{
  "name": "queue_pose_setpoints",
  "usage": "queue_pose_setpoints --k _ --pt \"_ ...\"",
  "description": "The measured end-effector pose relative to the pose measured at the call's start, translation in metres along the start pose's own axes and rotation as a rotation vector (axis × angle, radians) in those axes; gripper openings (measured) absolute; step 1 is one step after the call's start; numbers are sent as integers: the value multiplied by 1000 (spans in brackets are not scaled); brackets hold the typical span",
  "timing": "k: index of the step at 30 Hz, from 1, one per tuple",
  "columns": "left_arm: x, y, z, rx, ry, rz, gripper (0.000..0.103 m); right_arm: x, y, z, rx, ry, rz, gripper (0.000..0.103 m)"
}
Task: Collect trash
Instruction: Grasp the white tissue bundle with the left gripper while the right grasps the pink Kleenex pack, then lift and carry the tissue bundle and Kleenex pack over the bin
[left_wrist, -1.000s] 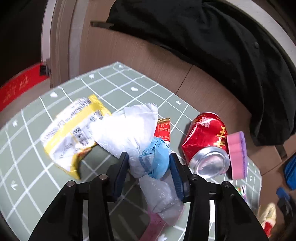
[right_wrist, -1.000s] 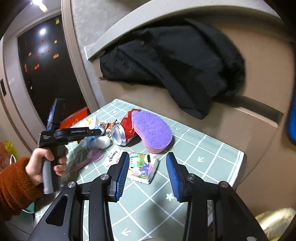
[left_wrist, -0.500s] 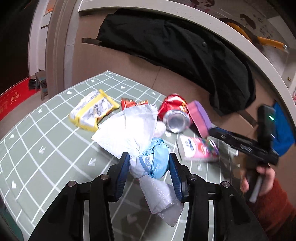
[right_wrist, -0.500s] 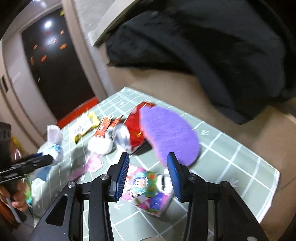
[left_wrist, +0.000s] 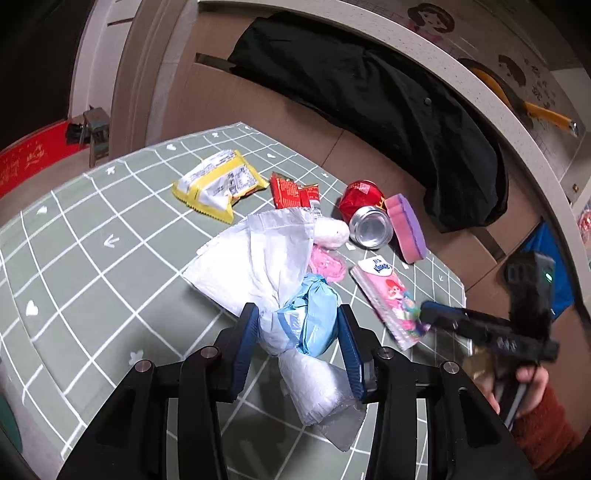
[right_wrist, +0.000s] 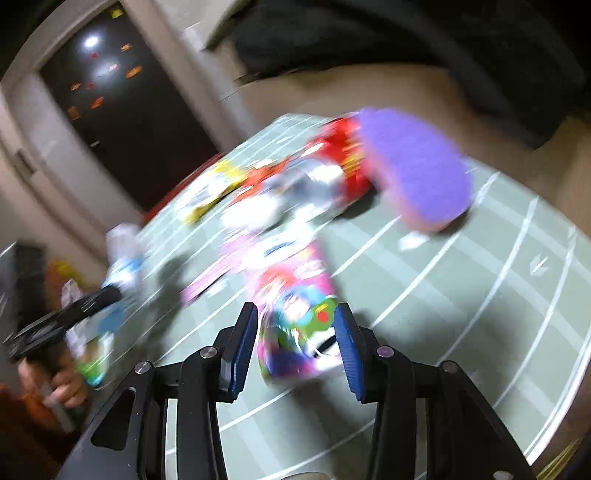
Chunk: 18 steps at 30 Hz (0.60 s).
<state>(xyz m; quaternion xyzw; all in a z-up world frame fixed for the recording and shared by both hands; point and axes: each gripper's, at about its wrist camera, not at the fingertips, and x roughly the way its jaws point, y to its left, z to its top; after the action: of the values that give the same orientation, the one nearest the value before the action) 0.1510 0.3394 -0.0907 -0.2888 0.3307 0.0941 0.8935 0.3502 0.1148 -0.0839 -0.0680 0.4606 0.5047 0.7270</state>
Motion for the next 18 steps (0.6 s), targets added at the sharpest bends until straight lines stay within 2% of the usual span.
queue_pose_setpoints --k 5,10,13,18 --pt "-5 -2 -3 6 -12 -13 44 -2 24 3 -65 -48 -185 45" --pt "-14 5 -3 -18 -27 -14 44 28 22 9 -48 -1 -221 46" --pt "-18 14 -4 -35 -29 0 44 43 26 10 -61 14 -231 55" --pt "-19 17 -6 -48 -30 9 44 61 40 9 -164 49 -343 55"
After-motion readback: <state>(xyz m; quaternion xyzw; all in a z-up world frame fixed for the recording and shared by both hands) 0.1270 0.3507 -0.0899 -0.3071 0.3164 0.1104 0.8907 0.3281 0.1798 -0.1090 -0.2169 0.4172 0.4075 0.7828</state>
